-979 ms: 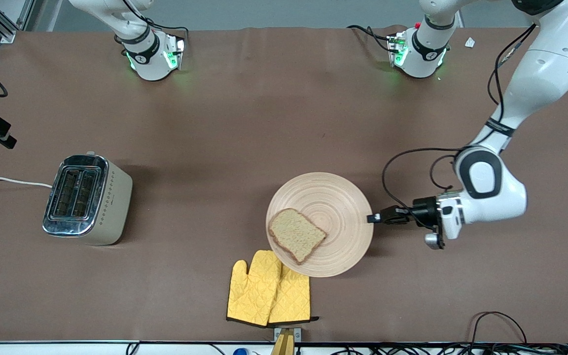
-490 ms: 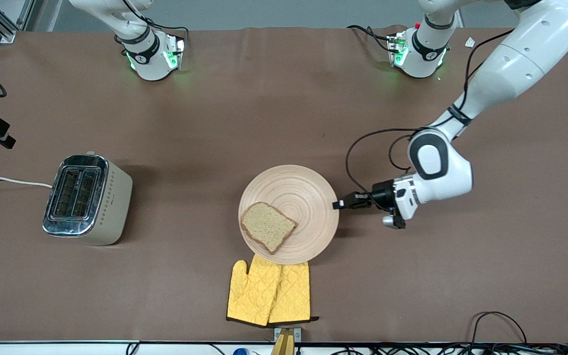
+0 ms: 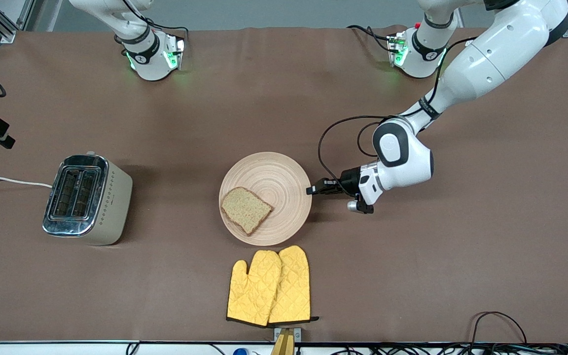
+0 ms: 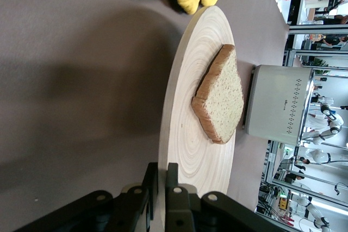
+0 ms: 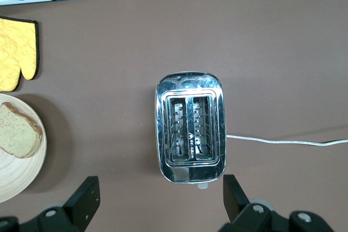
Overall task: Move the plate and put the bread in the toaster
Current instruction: 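Slide the plate with the left gripper toward the table middle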
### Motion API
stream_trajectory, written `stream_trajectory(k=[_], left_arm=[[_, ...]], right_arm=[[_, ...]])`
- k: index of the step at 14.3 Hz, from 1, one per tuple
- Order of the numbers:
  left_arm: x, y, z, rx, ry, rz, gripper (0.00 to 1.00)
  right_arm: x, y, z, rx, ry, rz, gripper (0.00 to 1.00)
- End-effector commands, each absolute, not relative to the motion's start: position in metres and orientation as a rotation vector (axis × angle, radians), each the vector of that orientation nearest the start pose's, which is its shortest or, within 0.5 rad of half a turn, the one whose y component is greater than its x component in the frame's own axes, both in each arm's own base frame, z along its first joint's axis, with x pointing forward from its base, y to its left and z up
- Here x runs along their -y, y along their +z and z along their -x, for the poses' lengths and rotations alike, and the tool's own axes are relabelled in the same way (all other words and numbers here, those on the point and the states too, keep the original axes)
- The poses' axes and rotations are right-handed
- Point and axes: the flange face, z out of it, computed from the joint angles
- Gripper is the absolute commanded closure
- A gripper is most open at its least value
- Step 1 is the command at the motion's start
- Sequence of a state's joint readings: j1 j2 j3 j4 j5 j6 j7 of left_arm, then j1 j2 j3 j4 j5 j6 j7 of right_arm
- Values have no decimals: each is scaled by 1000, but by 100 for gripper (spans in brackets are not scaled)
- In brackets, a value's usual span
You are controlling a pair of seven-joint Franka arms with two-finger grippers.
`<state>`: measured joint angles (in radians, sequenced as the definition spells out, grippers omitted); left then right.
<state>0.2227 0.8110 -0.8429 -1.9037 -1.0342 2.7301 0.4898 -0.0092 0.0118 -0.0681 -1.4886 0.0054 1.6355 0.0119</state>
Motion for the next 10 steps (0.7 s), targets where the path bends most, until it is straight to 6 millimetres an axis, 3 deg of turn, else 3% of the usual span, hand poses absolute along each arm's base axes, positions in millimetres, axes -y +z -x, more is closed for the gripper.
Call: stream_trajectory(k=[1, 4, 6, 7, 10], left_arm=[[322, 187, -550, -140, -55, -2117, 99], [321, 171, -546, -165, -78, -2115, 98], [322, 170, -545, -167, -79, -2117, 92], [324, 170, -544, -163, -79, -2118, 80], [325, 172, -546, -176, -82, -2119, 28]], right_arm=[[45, 665, -562, -158, -214, 3124, 0], [44, 665, -562, -156, -212, 3124, 0], [44, 664, -562, -156, -209, 3125, 0], [43, 664, -562, -153, -209, 3125, 0], [44, 665, -562, -144, -207, 3126, 0]])
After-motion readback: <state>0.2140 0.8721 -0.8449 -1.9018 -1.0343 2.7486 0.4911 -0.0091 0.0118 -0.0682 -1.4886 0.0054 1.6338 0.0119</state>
